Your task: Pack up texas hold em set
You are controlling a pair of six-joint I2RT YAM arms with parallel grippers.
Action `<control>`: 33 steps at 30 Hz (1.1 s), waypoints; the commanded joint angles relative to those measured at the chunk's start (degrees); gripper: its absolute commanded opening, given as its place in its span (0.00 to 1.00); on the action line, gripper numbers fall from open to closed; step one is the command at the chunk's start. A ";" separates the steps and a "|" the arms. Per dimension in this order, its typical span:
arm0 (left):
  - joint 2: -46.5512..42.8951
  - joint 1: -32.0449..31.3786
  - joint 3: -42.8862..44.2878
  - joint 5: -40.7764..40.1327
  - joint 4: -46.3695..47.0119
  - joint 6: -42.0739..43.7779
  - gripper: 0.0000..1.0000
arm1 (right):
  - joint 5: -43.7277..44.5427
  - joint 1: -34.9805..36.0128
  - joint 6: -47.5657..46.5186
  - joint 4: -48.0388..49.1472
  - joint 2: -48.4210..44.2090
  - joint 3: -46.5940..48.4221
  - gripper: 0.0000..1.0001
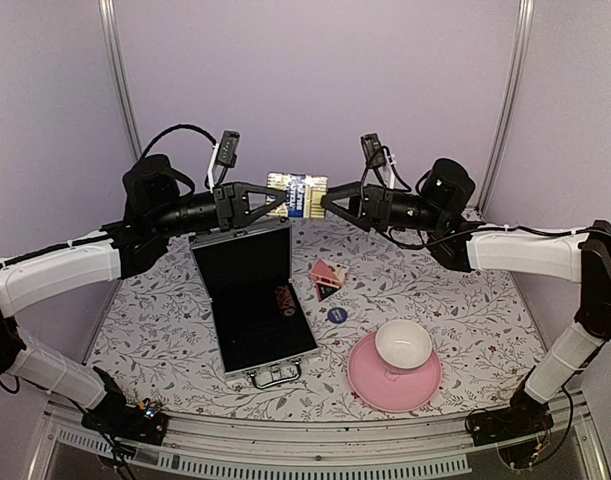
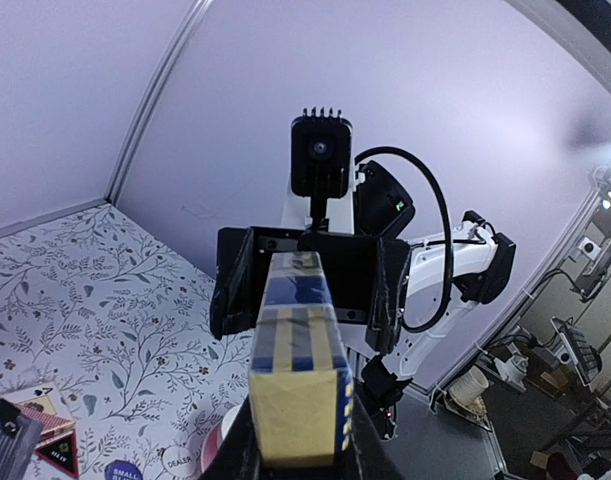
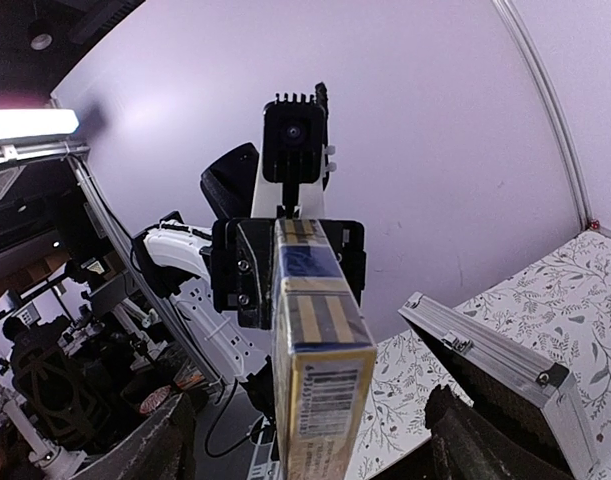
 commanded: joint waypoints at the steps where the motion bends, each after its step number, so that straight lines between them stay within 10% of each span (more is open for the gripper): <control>1: -0.64 0.44 -0.20 2.06 3.99 0.05 0.00 | -1.61 1.41 1.58 2.11 1.60 2.98 0.75; 15: -2.50 0.34 -1.01 0.72 0.43 4.20 0.00 | 2.11 2.69 -1.27 -2.57 -0.84 3.85 0.05; 23: -6.57 2.05 6.02 -7.72 -14.90 17.05 0.73 | 10.42 2.71 -11.00 -21.39 -5.82 3.65 0.03; 33: -11.63 23.40 5.45 -23.12 -22.40 17.19 0.84 | 19.60 5.57 -13.77 -43.26 -8.65 -2.65 0.02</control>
